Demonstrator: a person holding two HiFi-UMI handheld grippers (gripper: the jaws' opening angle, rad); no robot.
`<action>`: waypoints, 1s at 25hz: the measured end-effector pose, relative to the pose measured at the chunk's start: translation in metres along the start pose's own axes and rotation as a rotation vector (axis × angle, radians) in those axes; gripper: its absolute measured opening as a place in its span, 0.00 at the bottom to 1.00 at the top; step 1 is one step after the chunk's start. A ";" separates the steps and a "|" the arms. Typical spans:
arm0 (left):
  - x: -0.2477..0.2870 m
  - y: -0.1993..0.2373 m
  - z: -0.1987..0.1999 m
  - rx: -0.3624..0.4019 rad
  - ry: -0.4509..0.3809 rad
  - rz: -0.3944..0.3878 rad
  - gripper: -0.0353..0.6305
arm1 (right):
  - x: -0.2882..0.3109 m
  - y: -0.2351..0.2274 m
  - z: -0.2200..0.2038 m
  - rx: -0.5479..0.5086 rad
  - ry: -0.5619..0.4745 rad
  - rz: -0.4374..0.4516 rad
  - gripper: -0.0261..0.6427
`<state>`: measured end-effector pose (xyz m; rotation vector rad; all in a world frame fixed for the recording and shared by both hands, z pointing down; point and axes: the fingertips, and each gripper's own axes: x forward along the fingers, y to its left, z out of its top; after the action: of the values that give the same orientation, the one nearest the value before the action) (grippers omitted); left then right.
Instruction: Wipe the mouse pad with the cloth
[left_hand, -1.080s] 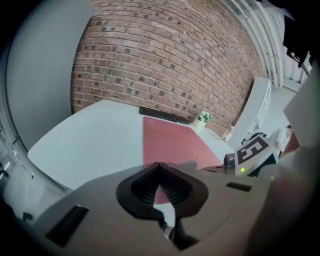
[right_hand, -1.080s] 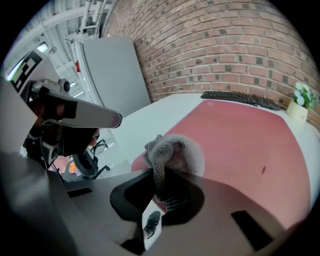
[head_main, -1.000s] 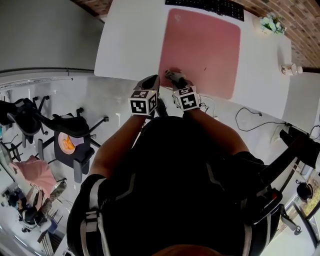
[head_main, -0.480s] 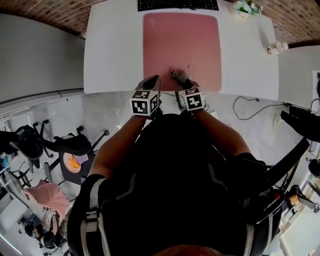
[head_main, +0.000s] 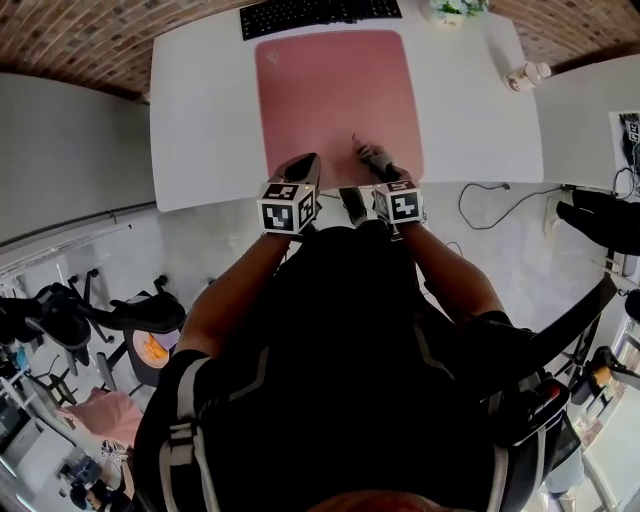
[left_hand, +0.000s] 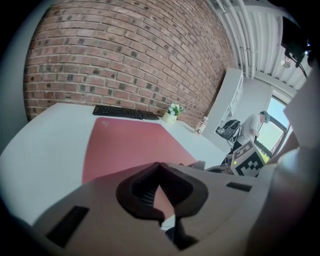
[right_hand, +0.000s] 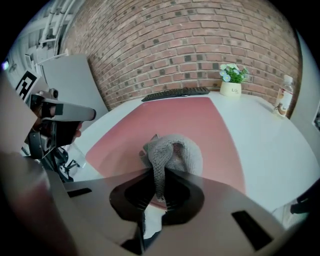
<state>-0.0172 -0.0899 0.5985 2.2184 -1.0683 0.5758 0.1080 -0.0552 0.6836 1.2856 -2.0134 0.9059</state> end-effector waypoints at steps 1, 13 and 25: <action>0.002 -0.003 0.001 0.005 0.001 -0.006 0.05 | -0.003 -0.007 -0.002 0.008 0.005 -0.012 0.08; 0.014 -0.022 0.008 0.013 0.002 -0.047 0.05 | -0.042 -0.078 -0.016 0.069 0.007 -0.132 0.08; -0.029 0.040 0.007 -0.138 -0.082 0.174 0.05 | -0.008 0.064 0.081 -0.255 -0.044 0.279 0.08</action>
<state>-0.0652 -0.0985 0.5883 2.0577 -1.3127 0.4719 0.0429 -0.0957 0.6134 0.9080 -2.2958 0.7165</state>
